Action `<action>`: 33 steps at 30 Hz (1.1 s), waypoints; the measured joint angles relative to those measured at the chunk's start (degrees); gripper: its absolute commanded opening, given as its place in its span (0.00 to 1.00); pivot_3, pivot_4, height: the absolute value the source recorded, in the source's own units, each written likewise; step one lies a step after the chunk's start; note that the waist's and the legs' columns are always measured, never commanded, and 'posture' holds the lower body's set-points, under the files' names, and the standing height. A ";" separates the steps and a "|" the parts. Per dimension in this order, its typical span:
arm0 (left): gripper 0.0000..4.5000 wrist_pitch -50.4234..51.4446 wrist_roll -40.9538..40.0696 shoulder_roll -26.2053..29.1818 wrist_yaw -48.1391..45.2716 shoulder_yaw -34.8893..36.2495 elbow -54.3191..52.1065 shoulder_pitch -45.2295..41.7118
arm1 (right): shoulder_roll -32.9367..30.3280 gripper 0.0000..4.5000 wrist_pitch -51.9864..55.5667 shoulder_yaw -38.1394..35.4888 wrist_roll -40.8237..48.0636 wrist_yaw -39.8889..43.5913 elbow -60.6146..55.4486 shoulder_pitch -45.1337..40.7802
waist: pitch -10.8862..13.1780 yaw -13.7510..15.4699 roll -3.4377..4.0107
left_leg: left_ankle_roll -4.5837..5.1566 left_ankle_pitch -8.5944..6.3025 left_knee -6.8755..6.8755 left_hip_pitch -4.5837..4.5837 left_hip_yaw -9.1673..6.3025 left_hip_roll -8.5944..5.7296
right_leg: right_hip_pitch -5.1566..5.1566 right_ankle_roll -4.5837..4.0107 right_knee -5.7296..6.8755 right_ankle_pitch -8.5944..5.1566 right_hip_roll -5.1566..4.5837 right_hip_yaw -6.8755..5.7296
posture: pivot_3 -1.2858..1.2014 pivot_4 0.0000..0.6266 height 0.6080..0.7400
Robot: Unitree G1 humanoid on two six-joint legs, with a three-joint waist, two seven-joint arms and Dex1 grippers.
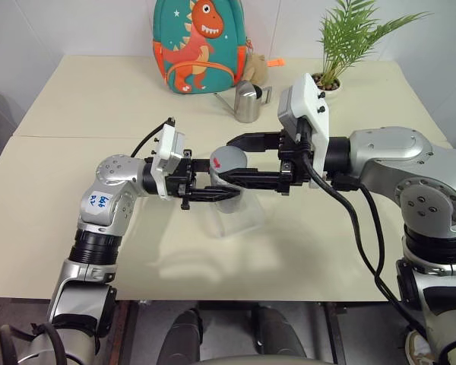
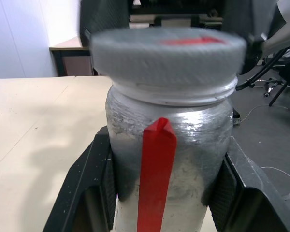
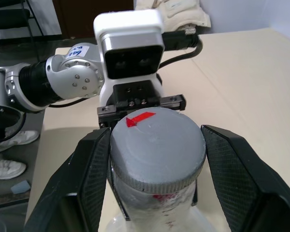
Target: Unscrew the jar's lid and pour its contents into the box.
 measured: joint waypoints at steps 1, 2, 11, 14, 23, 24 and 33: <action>0.44 0.00 0.05 0.00 0.00 -0.13 0.00 0.00 | -0.13 0.65 -0.06 -0.18 -0.24 -0.08 0.20 -0.51 | 0.00 0.00 0.00 | 0.00 0.00 0.00 0.00 0.00 0.00 | 0.00 0.00 0.00 0.00 0.00 0.00 | 0.52 0.24 1.00; 0.44 0.00 0.06 0.00 0.00 -0.32 0.00 0.00 | -0.29 0.65 -0.15 -0.43 -0.41 -0.10 0.33 -0.79 | 0.00 0.01 0.00 | 0.00 0.00 0.00 0.00 0.00 0.00 | 0.00 0.00 0.00 0.00 0.00 0.00 | 0.52 0.24 1.00; 0.44 0.00 0.24 0.79 1.15 -0.23 0.00 0.13 | -5.67 0.65 -2.93 -3.22 -6.03 -1.13 6.20 -1.13 | 0.00 0.04 0.00 | 0.00 0.00 -0.01 0.00 0.00 -0.01 | 0.00 0.00 -0.03 0.00 0.00 0.00 | 0.52 0.24 1.00; 0.44 0.04 0.23 2.76 2.78 1.94 0.00 0.66 | -9.19 0.65 -5.00 -4.71 -10.88 -3.04 9.85 2.47 | 0.00 0.03 0.00 | 0.02 -0.01 -0.01 -0.01 0.02 -0.01 | 0.00 0.00 -0.06 0.00 0.00 0.01 | 0.52 0.24 1.00; 0.44 -0.53 0.79 6.74 6.52 6.55 2.14 0.98 | -9.04 0.65 -7.30 -5.81 -22.20 -11.70 18.24 17.15 | 0.00 0.04 0.00 | 0.02 -0.01 0.01 0.00 0.06 -0.01 | 0.00 0.01 -0.02 -0.01 0.00 0.03 | 0.52 0.24 1.00; 0.44 -0.53 0.84 7.01 6.71 6.62 2.16 0.99 | -8.04 0.65 -7.88 -5.87 -23.38 -12.97 19.55 18.65 | 0.00 0.04 0.00 | 0.03 0.00 0.00 0.00 0.06 -0.01 | 0.00 0.01 -0.02 -0.01 0.00 0.03 | 0.52 0.24 1.00; 0.44 -0.34 0.76 6.97 7.73 6.98 1.95 1.09 | -1.30 0.65 -13.44 -7.71 -26.05 -15.53 22.85 27.80 | 0.00 -0.03 0.01 | 0.03 0.00 0.01 0.00 0.06 -0.03 | 0.00 0.03 0.02 0.00 0.00 0.05 | 0.52 0.24 1.00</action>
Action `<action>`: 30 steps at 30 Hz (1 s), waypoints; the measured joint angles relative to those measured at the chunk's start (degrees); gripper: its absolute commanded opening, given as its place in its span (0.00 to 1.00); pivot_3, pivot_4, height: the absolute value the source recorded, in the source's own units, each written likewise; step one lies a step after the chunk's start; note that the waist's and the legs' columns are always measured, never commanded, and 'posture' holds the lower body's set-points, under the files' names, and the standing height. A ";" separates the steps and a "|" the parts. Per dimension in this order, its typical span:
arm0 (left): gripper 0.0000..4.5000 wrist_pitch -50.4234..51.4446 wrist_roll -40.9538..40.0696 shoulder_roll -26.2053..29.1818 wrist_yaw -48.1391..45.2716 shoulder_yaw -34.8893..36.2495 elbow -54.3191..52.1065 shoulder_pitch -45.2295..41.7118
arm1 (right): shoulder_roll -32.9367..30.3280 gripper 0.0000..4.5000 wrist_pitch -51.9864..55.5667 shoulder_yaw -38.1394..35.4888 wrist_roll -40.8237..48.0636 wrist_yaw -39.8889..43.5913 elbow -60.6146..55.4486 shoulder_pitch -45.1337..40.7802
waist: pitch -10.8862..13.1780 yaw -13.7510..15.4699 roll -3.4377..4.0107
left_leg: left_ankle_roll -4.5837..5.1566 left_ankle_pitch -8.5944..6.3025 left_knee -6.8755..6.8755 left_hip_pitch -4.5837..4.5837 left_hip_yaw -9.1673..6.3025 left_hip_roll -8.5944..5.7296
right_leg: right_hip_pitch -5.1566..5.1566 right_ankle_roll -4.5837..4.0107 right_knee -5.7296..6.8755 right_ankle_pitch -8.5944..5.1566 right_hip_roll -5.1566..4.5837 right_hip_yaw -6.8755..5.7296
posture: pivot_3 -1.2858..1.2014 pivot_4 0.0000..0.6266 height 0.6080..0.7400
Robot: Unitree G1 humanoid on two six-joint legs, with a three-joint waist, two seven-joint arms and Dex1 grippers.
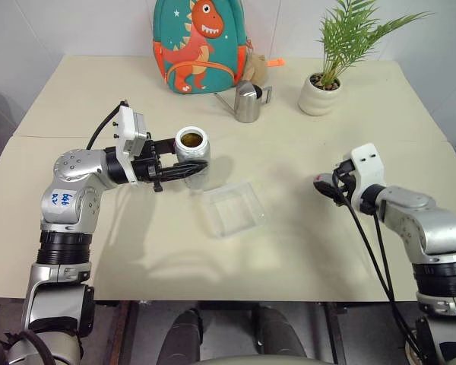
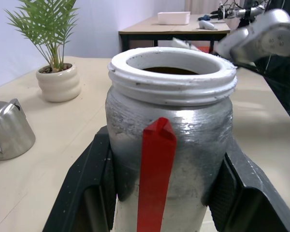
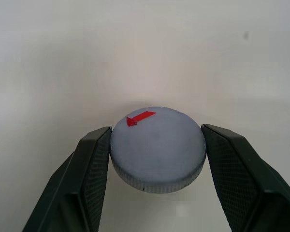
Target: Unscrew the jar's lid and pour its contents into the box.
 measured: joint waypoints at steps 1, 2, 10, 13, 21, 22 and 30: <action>0.44 0.00 0.00 -0.04 0.03 0.00 0.00 0.00 | 0.38 0.65 -0.09 -0.23 -0.01 -0.03 0.02 0.20 | 0.00 -0.03 0.00 | 0.00 0.00 0.01 0.00 0.00 0.00 | 0.00 0.00 0.02 0.00 0.00 0.00 | 0.52 0.24 1.00; 0.44 0.00 0.00 -0.15 0.20 0.00 0.00 -0.01 | 0.83 0.70 -0.15 -0.90 0.02 -0.02 0.02 0.21 | 0.00 -0.04 0.00 | 0.00 0.01 0.02 0.01 0.00 0.00 | 0.00 0.00 0.04 0.00 0.00 0.01 | 0.52 0.24 1.00; 0.44 -0.69 1.23 -1.11 3.09 0.00 0.75 -1.82 | 0.93 0.99 -1.24 -3.43 1.15 2.96 -1.20 2.99 | 0.00 0.09 0.00 | 0.01 0.02 0.01 0.01 -0.01 -0.01 | 0.01 0.01 0.03 0.01 0.00 0.00 | 0.52 0.24 1.00; 0.44 -2.46 1.73 -1.80 4.03 -0.01 2.46 -3.30 | -0.23 0.99 -1.46 -3.69 1.58 4.80 -2.56 3.54 | 0.00 0.10 0.00 | 0.01 0.03 0.03 0.02 -0.01 -0.02 | 0.01 0.02 0.05 0.01 0.00 0.00 | 0.52 0.24 1.00; 0.44 -10.13 8.39 -2.36 8.98 -0.99 5.35 -7.24 | -5.37 0.99 -8.49 -10.64 8.55 17.92 -12.21 8.43 | 0.00 0.12 -0.01 | 0.01 0.02 0.02 0.02 -0.01 -0.02 | 0.07 0.08 -0.02 0.00 0.02 0.00 | 0.52 0.24 1.00; 0.44 -11.39 9.51 -2.33 9.14 -1.53 5.78 -7.63 | -6.08 0.99 -8.46 -11.20 9.99 19.65 -13.36 8.95 | 0.00 0.10 -0.01 | 0.01 0.02 0.03 0.02 -0.01 -0.02 | 0.08 0.10 -0.02 0.01 0.01 0.00 | 0.52 0.24 1.00; 0.44 -35.92 24.71 -1.87 8.44 -11.00 11.46 -9.98 | -11.62 0.99 -4.85 -14.77 20.27 28.42 -19.92 13.06 | 0.01 0.58 -0.02 | 0.01 0.03 0.09 0.05 -0.01 -0.05 | 0.16 0.13 -0.07 0.04 0.00 0.01 | 0.52 0.24 1.00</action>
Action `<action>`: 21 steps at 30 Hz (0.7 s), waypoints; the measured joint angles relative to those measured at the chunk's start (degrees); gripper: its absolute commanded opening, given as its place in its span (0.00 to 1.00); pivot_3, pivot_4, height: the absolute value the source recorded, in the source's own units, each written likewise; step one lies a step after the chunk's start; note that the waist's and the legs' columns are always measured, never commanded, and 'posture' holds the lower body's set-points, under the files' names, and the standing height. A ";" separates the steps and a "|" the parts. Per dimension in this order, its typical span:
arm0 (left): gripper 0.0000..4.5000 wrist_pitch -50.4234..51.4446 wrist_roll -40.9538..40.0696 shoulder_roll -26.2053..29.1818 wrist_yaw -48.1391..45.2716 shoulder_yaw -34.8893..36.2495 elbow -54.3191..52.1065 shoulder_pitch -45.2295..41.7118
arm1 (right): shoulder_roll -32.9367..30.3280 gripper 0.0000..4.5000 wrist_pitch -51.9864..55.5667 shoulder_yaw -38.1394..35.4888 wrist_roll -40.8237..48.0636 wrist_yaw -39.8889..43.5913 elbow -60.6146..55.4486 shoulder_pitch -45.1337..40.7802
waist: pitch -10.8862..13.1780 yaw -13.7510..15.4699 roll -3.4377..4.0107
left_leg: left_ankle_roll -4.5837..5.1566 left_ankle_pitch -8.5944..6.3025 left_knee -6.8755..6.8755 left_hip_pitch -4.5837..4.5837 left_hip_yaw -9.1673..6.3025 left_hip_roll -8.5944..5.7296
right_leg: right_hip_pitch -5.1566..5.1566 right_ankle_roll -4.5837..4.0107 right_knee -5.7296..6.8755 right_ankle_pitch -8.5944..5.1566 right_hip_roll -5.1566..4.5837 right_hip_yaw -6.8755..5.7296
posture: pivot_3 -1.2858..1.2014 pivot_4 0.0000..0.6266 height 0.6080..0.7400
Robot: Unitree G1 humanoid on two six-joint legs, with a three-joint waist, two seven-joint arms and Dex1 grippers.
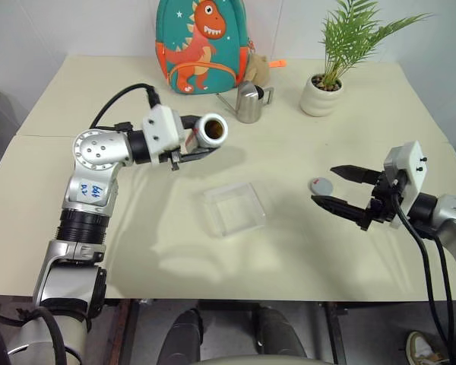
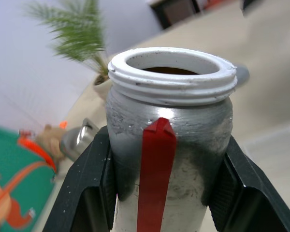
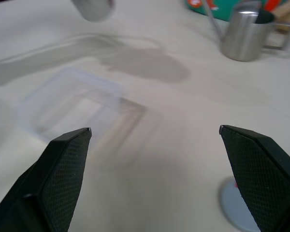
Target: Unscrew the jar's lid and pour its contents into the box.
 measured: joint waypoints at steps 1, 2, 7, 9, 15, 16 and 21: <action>0.44 -3.44 1.86 0.19 -0.09 -1.40 0.54 -0.72 | -0.65 0.99 0.11 0.00 0.66 0.62 -0.39 0.21 | 0.00 0.09 0.00 | 0.00 0.00 0.00 0.00 0.00 0.00 | 0.00 0.00 0.00 0.00 0.00 0.01 | 0.52 0.24 1.00; 0.44 -7.05 3.60 0.29 -0.30 -2.71 1.13 -1.57 | -1.20 0.99 0.14 -0.01 1.08 1.10 -0.59 0.23 | 0.00 0.20 0.00 | 0.00 0.00 0.00 0.00 0.00 0.00 | 0.00 0.00 -0.01 0.00 0.00 0.01 | 0.52 0.24 1.00; 0.44 -20.46 13.25 0.18 2.28 -7.72 4.79 -5.79 | -1.62 0.99 -0.35 0.29 0.85 0.68 0.67 -0.84 | 0.00 0.91 0.00 | 0.00 0.00 0.01 0.00 0.01 -0.01 | 0.00 0.01 -0.01 0.00 0.00 0.01 | 0.52 0.24 1.00; 0.44 -24.36 18.14 0.19 4.31 -9.90 6.30 -7.58 | -1.51 0.99 -0.56 0.88 0.48 -0.10 1.23 -1.72 | 0.01 0.98 -0.02 | 0.01 0.00 0.02 -0.02 0.00 -0.02 | 0.01 0.03 -0.02 0.01 0.00 0.01 | 0.52 0.24 1.00; 0.44 -37.68 35.25 0.90 14.15 -15.91 10.35 -13.83 | -0.09 0.99 -1.56 3.15 -0.79 -1.90 1.58 -2.45 | 0.05 1.03 -0.08 | 0.01 0.00 0.02 -0.07 0.00 -0.04 | -0.02 0.06 -0.04 0.01 0.00 0.01 | 0.52 0.24 1.00; 0.44 -39.96 39.30 1.09 17.23 -16.72 11.24 -16.04 | -0.07 0.99 -1.67 3.15 -1.05 -2.29 1.63 -2.46 | 0.06 1.07 -0.10 | 0.01 0.00 0.02 -0.07 0.00 -0.04 | -0.02 0.07 -0.04 0.02 0.00 0.01 | 0.52 0.24 1.00; 0.44 -48.32 56.40 2.22 33.20 -19.38 9.95 -23.24 | 0.61 0.99 -1.83 3.17 -1.14 -2.78 1.64 -2.22 | 0.06 1.01 -0.11 | 0.03 -0.01 0.02 -0.06 0.03 -0.06 | 0.00 0.14 -0.07 -0.01 -0.01 0.05 | 0.52 0.24 1.00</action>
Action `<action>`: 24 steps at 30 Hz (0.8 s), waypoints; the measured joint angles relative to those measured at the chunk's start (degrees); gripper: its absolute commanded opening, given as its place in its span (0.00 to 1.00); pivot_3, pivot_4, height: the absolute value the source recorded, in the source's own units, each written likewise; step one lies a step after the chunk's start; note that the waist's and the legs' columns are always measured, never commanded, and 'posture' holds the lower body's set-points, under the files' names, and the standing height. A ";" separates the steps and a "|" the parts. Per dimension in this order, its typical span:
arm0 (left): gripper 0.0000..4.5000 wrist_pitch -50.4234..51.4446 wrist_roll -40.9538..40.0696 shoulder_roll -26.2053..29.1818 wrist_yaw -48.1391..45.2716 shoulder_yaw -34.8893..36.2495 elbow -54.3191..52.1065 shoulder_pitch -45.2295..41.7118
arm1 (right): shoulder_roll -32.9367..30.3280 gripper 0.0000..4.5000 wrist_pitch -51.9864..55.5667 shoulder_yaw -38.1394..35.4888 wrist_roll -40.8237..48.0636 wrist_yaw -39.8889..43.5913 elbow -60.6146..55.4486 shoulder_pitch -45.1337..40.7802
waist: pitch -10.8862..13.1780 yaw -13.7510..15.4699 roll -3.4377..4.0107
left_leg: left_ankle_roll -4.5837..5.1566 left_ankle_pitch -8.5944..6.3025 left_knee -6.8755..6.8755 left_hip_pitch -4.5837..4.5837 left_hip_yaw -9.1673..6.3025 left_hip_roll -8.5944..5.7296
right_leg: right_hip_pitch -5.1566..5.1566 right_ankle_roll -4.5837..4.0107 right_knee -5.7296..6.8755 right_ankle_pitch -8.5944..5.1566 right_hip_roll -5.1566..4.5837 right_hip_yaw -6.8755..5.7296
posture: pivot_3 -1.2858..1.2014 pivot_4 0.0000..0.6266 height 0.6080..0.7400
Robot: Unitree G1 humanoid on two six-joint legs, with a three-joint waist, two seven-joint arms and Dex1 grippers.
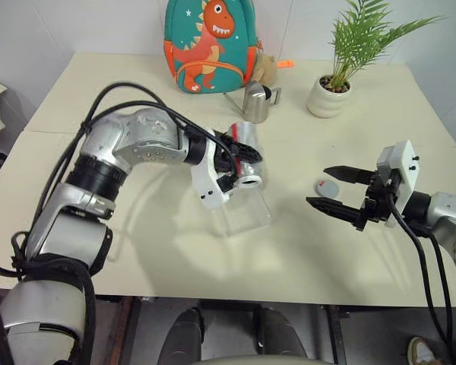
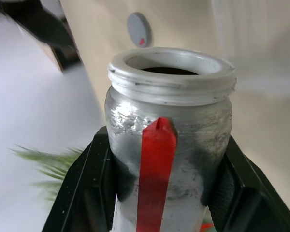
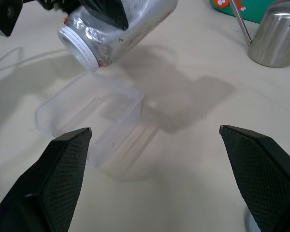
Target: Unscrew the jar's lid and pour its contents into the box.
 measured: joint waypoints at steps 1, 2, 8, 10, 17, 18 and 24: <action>0.44 -0.90 2.58 0.37 2.67 -0.54 -0.56 -0.09 | 0.00 0.99 0.00 -0.07 0.07 0.03 -0.01 0.24 | 0.00 -0.08 0.00 | 0.00 0.00 0.00 0.01 0.01 0.00 | 0.00 0.01 0.01 0.00 0.00 0.01 | 0.52 0.24 1.00; 0.44 -1.98 5.40 0.78 5.42 -1.56 -1.10 -0.09 | 0.00 0.99 0.01 -0.32 0.29 0.16 -0.05 0.87 | 0.00 -0.08 0.00 | 0.00 0.00 -0.01 0.01 0.00 0.01 | 0.00 0.02 0.03 -0.01 0.01 0.01 | 0.52 0.24 1.00; 0.44 -6.87 12.97 4.28 14.42 -4.46 -7.95 1.91 | -0.18 0.99 0.26 -1.27 2.32 1.61 -0.52 2.62 | 0.00 -0.04 0.00 | 0.00 0.00 0.01 0.01 0.02 0.00 | -0.01 0.02 0.11 -0.02 0.00 0.04 | 0.52 0.24 1.00; 0.44 -7.01 15.57 5.54 16.92 -4.66 -9.94 2.93 | -0.39 0.99 0.17 -1.32 2.31 1.66 -0.39 2.56 | 0.00 -0.01 0.00 | 0.02 0.03 0.03 0.04 0.02 0.00 | -0.01 0.02 0.16 -0.02 0.00 0.03 | 0.52 0.24 1.00; 0.44 -1.67 25.33 6.57 28.81 -6.83 -12.92 3.08 | -0.38 0.99 0.15 -1.26 2.38 1.64 -0.12 1.20 | 0.00 0.09 -0.01 | 0.05 0.07 0.08 0.03 0.02 -0.03 | 0.02 0.07 0.19 0.01 0.00 0.06 | 0.52 0.24 1.00; 0.44 -0.24 26.61 6.62 30.44 -7.24 -12.84 3.05 | -0.38 0.99 0.10 -1.23 2.38 1.64 0.08 0.81 | 0.00 0.09 0.00 | 0.05 0.07 0.08 0.03 0.02 -0.04 | 0.02 0.07 0.19 0.01 0.00 0.06 | 0.52 0.24 1.00; 0.44 9.41 33.11 6.83 38.99 -9.12 -12.29 2.13 | -0.38 0.99 0.02 -0.89 2.34 1.73 0.51 -0.22 | 0.00 0.09 -0.01 | 0.05 0.06 0.08 0.02 0.02 -0.04 | 0.01 0.07 0.18 0.01 0.00 0.06 | 0.52 0.24 1.00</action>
